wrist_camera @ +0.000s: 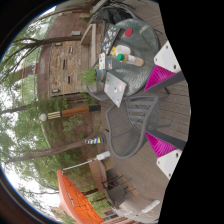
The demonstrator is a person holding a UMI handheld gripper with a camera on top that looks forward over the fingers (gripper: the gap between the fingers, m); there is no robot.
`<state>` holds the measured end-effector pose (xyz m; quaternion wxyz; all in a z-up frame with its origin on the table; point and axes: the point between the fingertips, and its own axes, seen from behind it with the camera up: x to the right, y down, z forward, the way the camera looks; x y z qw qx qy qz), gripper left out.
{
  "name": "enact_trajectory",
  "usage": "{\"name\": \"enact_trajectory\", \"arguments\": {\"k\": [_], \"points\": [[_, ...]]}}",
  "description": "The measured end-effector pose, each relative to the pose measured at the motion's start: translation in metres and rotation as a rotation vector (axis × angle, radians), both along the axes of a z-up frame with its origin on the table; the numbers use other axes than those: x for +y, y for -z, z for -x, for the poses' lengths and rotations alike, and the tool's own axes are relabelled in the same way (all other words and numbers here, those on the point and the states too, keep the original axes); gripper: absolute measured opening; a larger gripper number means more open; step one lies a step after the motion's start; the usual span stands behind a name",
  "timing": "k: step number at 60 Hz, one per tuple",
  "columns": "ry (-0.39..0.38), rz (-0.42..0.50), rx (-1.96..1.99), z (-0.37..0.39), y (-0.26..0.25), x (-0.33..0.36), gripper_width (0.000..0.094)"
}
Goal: Pour water
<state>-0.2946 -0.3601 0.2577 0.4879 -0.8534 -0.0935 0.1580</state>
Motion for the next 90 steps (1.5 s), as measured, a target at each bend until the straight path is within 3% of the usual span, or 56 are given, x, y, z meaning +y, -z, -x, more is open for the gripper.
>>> {"name": "enact_trajectory", "arguments": {"k": [5,13,26,32,45,52,54,57,61,68,73,80,85,90], "points": [[0.046,0.008,-0.008,-0.001,0.001,0.006,0.0831],[0.118,-0.054,-0.014,-0.013,0.010,0.029,0.0823],[0.320,-0.123,-0.096,-0.121,0.078,0.103,0.0811],[0.363,-0.186,-0.126,-0.160,0.102,0.154,0.0826],[0.366,-0.222,-0.129,-0.189,0.162,0.261,0.0829],[0.354,-0.285,-0.153,-0.193,0.175,0.301,0.0822],[0.344,-0.307,-0.159,-0.191,0.176,0.310,0.0763],[0.336,-0.326,-0.191,-0.194,0.182,0.320,0.0452],[0.336,-0.387,-0.193,-0.193,0.177,0.324,0.0442],[0.280,-0.373,-0.227,-0.185,0.183,0.334,0.0405],[0.219,-0.356,-0.245,-0.172,0.186,0.335,0.0305],[0.101,-0.288,-0.150,-0.146,0.180,0.346,0.0305],[0.122,-0.296,0.011,-0.138,0.145,0.364,0.0306],[0.194,-0.218,0.366,-0.134,0.106,0.383,0.0306]]}}
